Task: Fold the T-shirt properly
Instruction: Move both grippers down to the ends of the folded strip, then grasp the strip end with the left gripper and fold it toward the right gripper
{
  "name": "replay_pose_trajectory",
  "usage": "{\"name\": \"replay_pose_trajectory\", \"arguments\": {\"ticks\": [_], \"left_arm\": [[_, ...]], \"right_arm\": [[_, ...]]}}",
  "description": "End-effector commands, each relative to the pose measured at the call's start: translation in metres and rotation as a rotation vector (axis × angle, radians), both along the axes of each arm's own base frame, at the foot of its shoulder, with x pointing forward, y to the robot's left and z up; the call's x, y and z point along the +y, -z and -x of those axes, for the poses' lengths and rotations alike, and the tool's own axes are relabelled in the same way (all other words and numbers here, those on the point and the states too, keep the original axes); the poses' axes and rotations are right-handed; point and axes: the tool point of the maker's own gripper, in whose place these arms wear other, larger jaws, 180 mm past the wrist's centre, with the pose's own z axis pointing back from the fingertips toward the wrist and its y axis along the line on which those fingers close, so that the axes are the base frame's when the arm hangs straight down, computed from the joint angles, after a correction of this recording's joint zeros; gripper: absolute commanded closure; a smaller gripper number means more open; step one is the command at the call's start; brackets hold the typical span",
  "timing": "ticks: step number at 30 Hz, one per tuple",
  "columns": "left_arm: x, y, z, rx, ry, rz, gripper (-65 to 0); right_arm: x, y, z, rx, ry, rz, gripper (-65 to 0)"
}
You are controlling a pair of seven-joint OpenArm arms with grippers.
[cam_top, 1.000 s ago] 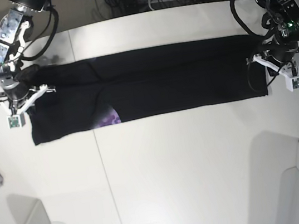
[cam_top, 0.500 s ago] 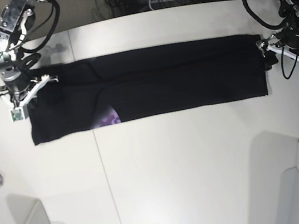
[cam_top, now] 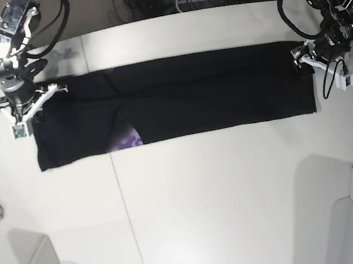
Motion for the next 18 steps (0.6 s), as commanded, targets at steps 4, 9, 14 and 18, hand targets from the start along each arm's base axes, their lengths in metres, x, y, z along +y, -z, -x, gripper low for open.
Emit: {"name": "replay_pose_trajectory", "arguments": {"ticks": [4, 9, 14, 18], "left_arm": [[0.002, 0.003, 0.001, 0.000, -0.003, 0.002, -42.3], [0.003, 0.016, 0.006, 0.016, -0.027, 0.027, -20.4], [0.005, 0.019, 0.007, 0.022, -0.038, 0.034, 0.0], [0.016, 0.013, 0.007, 0.018, -0.037, 0.005, 0.0]], "right_arm": [[-0.001, -0.010, -0.004, -0.045, -0.006, 0.007, 0.0], [-0.001, -0.010, -0.004, -0.043, -0.006, 0.007, 0.0], [-0.001, -0.010, -0.004, -0.042, -0.005, 0.007, 0.0], [-0.001, -0.010, -0.004, -0.042, -0.007, 0.007, 0.0]]}}
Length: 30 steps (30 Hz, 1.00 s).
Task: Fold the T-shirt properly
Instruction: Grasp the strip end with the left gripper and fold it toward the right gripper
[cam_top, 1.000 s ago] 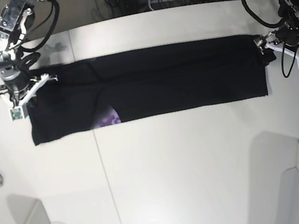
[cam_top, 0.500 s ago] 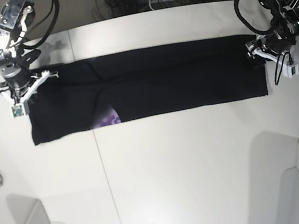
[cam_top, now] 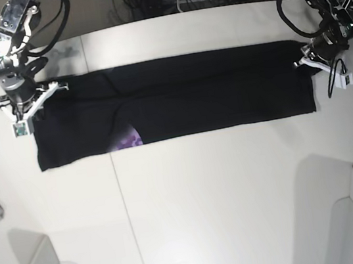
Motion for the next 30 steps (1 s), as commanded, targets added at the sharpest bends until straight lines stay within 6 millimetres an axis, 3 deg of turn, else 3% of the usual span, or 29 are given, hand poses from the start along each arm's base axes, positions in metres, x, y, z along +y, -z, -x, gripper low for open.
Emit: {"name": "replay_pose_trajectory", "arguments": {"ticks": [1, 6, 12, 17, 30], "left_arm": [[0.012, 0.000, 0.007, 0.045, 0.008, -0.044, 0.0], [0.016, -0.029, 0.000, -0.049, 0.030, -0.129, 0.0], [0.001, -0.073, 0.001, -0.139, 0.114, -0.240, 0.0], [-0.044, -0.083, 0.006, -0.169, 0.234, -0.241, 0.0], [-0.160, -0.067, -0.003, -0.197, 0.468, -0.054, 0.0]], "right_arm": [[-0.001, -0.012, -0.007, -0.047, -0.008, 0.009, 0.0], [-0.001, -0.012, -0.007, -0.047, -0.008, 0.009, 0.0], [0.000, -0.011, -0.007, -0.047, -0.007, 0.008, 0.0], [0.000, -0.012, -0.008, -0.049, -0.007, 0.008, 0.0], [0.000, -0.011, -0.007, -0.046, -0.007, 0.007, 0.0]]}}
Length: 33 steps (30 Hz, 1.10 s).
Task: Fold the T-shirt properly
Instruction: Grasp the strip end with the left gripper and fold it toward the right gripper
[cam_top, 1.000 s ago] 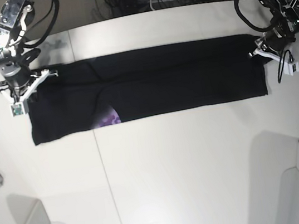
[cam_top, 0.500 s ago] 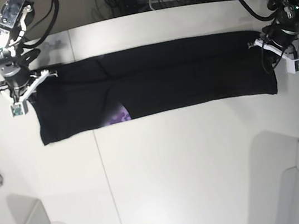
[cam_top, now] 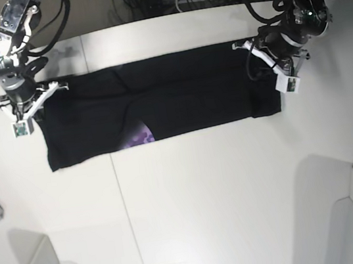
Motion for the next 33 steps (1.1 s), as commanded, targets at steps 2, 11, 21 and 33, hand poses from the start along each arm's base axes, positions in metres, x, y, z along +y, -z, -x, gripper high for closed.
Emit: {"name": "replay_pose_trajectory", "arguments": {"ticks": [2, 11, 21, 33], "left_arm": [[-0.024, -0.010, -0.010, -0.047, 0.021, 0.059, 0.0], [-0.104, -0.016, -0.026, -0.020, 0.102, 0.187, 0.0], [-0.157, 0.001, -0.027, 0.060, 0.172, 0.260, 0.0], [-0.163, -0.006, -0.046, 0.052, 0.126, 0.285, 0.0]], "right_arm": [[-0.001, -0.011, -0.007, -0.046, -0.008, 0.009, 0.0], [-0.002, -0.011, -0.007, -0.044, -0.005, 0.009, 0.0], [-0.003, -0.010, -0.006, -0.043, -0.001, 0.009, 0.0], [-0.003, -0.011, -0.007, -0.045, 0.000, 0.009, 0.0]]}}
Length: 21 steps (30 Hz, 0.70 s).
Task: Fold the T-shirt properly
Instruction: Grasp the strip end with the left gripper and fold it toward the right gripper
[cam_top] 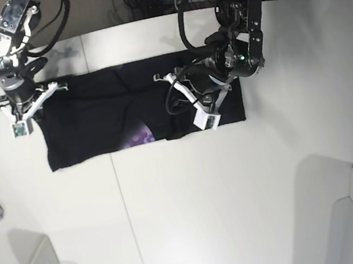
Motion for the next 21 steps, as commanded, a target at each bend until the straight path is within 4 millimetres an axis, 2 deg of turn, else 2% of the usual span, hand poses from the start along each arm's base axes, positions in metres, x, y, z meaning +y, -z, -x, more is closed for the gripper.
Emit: {"name": "replay_pose_trajectory", "arguments": {"ticks": [1, 5, 12, 16, 21], "left_arm": [[-0.006, -0.015, -0.012, -0.049, -0.004, 0.035, 0.0], [-0.005, -0.009, -0.016, -0.033, -0.004, 0.029, 0.0], [-0.005, -0.004, -0.011, -0.015, -0.002, 0.028, 0.0], [-0.021, -0.003, -0.003, -0.010, 0.050, 0.033, 0.0], [-0.021, -0.004, -0.005, -0.014, 0.047, 0.033, 0.0]], "right_arm": [[-0.001, -0.010, -0.007, -0.043, -0.005, 0.007, 0.0], [-0.001, -0.010, -0.007, -0.045, -0.005, 0.007, 0.0], [-0.001, -0.011, -0.008, -0.047, -0.005, 0.006, 0.0], [0.000, -0.011, -0.009, -0.049, -0.008, 0.006, 0.0], [-0.002, -0.011, -0.009, -0.048, -0.003, 0.006, 0.0]]}}
